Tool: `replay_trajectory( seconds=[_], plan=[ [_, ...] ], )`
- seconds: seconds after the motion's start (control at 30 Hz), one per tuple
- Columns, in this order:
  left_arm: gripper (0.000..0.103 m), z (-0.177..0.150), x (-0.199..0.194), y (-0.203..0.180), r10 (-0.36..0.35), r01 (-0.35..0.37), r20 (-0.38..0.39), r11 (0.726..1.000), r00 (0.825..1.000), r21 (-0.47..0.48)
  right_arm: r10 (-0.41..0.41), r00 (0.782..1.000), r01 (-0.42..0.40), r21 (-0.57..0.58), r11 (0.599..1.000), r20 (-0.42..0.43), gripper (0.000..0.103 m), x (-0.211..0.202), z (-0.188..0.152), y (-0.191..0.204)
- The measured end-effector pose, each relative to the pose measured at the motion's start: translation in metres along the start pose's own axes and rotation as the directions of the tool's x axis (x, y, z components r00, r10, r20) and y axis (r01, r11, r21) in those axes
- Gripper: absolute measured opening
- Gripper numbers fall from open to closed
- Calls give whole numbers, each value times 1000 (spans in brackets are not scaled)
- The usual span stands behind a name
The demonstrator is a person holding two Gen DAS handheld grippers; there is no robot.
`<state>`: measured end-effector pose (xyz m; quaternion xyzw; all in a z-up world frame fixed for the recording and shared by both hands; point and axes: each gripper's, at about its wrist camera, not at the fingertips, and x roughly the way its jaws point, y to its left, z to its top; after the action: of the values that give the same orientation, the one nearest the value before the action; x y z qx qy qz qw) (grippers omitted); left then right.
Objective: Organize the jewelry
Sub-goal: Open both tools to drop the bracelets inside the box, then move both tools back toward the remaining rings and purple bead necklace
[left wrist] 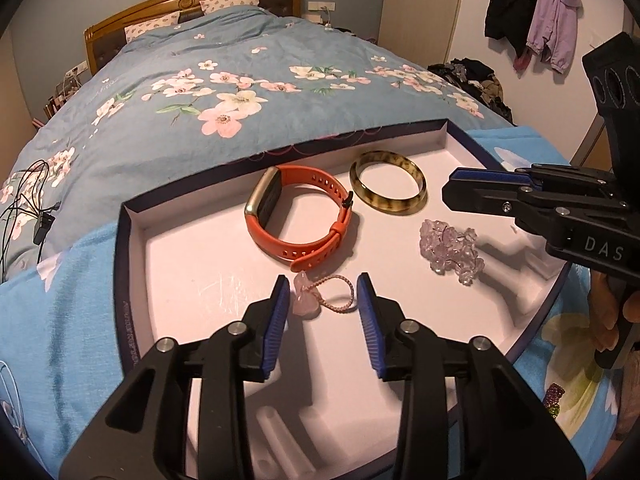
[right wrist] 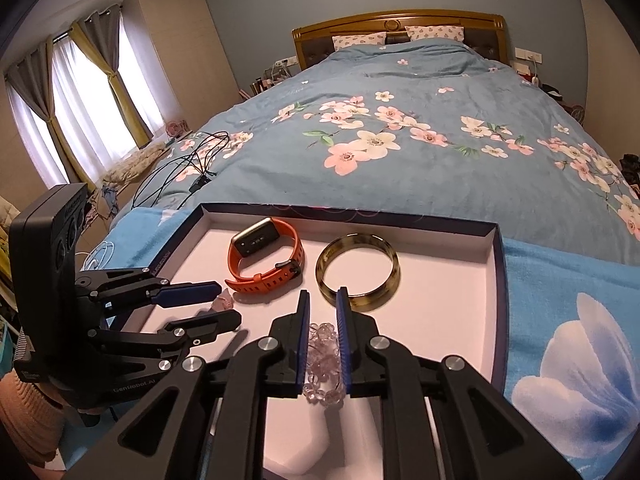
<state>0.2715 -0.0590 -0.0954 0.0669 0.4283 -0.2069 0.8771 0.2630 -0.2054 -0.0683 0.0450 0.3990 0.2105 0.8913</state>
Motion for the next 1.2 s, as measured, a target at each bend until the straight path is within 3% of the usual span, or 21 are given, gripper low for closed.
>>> replay_trajectory(
  seconds=[0.1,0.2,0.33,0.63,0.83,0.97,1.1,1.2],
  plan=[
    [46,-1,-9,2,1,-1,27,1000,1000,-3,-3,1000,3,-4,1000,10,21,-5,-1,1],
    [48,-1,-20,4,6,-5,51,1000,999,-9,2,1000,-2,-7,1000,15,23,-11,-2,2],
    [52,-5,-41,9,8,-6,83,1000,997,-25,8,999,-7,-9,1000,35,38,-23,-6,5],
    [54,-32,-98,14,17,-14,175,1000,984,-18,32,996,-28,-45,999,79,42,-58,-20,19],
    [56,-64,-138,16,24,-23,217,1000,976,-7,46,996,-36,-116,993,83,43,-84,-46,35],
    [58,-88,-151,8,32,-36,216,999,976,17,65,997,-58,-131,990,46,43,-94,-71,40],
    [59,-108,-150,-2,36,-44,186,998,982,41,29,1000,-30,-193,981,-10,43,-93,-95,50],
    [59,-121,-147,-10,22,-30,163,998,986,50,17,999,-26,-198,980,-49,36,-91,-111,50]
  ],
)
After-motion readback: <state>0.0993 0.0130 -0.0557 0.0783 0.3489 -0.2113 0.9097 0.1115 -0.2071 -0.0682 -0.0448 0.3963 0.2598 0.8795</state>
